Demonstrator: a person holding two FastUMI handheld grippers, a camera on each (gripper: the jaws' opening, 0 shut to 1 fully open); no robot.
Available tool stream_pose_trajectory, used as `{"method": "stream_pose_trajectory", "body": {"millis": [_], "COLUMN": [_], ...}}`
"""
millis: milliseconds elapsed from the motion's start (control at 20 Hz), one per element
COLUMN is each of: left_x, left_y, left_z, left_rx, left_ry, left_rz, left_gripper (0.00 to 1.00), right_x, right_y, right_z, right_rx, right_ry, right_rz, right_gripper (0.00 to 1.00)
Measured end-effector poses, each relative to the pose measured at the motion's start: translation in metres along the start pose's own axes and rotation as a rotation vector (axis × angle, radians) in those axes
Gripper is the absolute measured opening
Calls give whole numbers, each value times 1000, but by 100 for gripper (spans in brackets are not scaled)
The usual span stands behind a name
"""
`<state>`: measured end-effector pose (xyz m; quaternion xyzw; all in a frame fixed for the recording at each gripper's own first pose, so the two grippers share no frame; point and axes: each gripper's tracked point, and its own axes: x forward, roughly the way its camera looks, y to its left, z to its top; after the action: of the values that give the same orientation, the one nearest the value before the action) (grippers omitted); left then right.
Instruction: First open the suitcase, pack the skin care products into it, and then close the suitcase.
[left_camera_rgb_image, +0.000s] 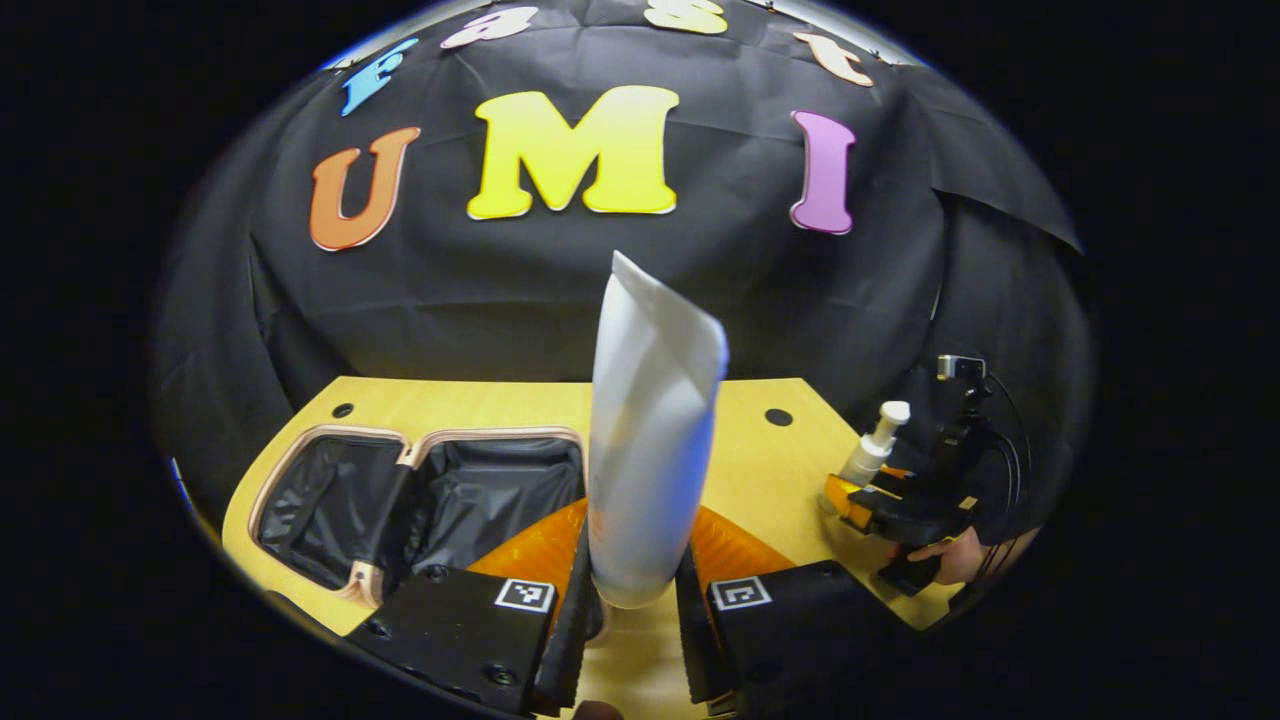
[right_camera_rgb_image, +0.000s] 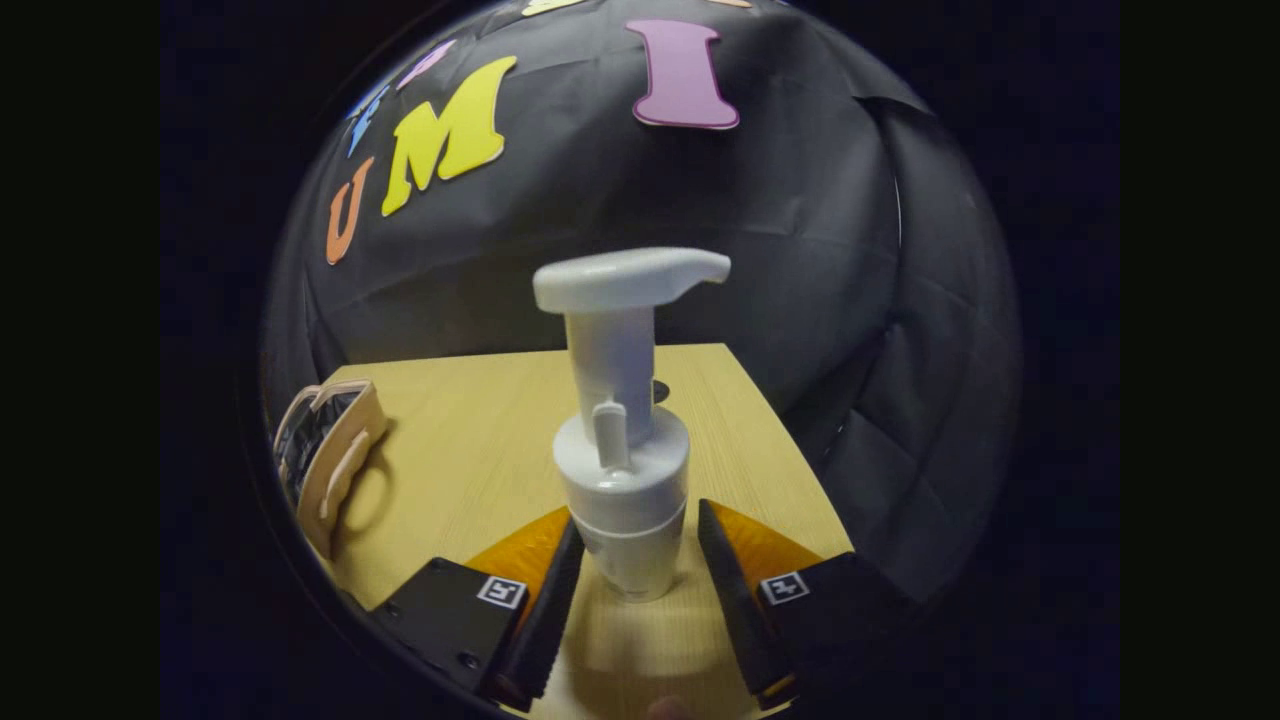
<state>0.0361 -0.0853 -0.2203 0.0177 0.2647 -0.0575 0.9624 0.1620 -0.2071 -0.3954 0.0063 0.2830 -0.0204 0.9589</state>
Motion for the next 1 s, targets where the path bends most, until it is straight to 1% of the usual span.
{"method": "stream_pose_trajectory", "body": {"millis": [100,150,200,350,450,600,650,700,750,800,850,900,950,1000], "left_x": [-3,-4,-4,1,6,15,20,26,34,42,51,60,69,75], "left_y": [27,38,50,79,96,110,118,120,124,125,128,133,136,137], "left_z": [-3,-4,-5,-10,-13,-24,-30,-38,-46,-54,-63,-75,-87,-98], "left_rx": [-14,-24,-33,-36,-36,-34,-34,-38,-45,-62,-81,-97,-118,-141], "left_ry": [10,16,24,42,52,81,98,119,141,167,192,225,261,305], "left_rz": [28,37,43,44,28,-21,-34,-53,-70,-97,-116,-127,-141,-158], "left_gripper": [42,43,43,42,42,42,48,42,41,41,41,40,47,40], "right_x": [4,5,3,-9,-34,-81,-97,-113,-130,-145,-160,-174,-188,-203], "right_y": [3,3,3,6,7,9,12,17,21,27,34,40,47,53], "right_z": [-1,-1,0,1,8,27,34,41,47,56,64,72,80,90], "right_rx": [-23,-41,-50,-39,-49,-61,-66,-72,-75,-73,-62,-53,-47,-43], "right_ry": [1,0,6,41,28,2,-5,-10,-16,-18,-24,-28,-38,-53], "right_rz": [-5,-17,-25,-37,-49,-62,-61,-58,-55,-51,-47,-44,-43,-44], "right_gripper": [57,56,52,49,48,48,48,48,48,46,48,48,46,48]}}
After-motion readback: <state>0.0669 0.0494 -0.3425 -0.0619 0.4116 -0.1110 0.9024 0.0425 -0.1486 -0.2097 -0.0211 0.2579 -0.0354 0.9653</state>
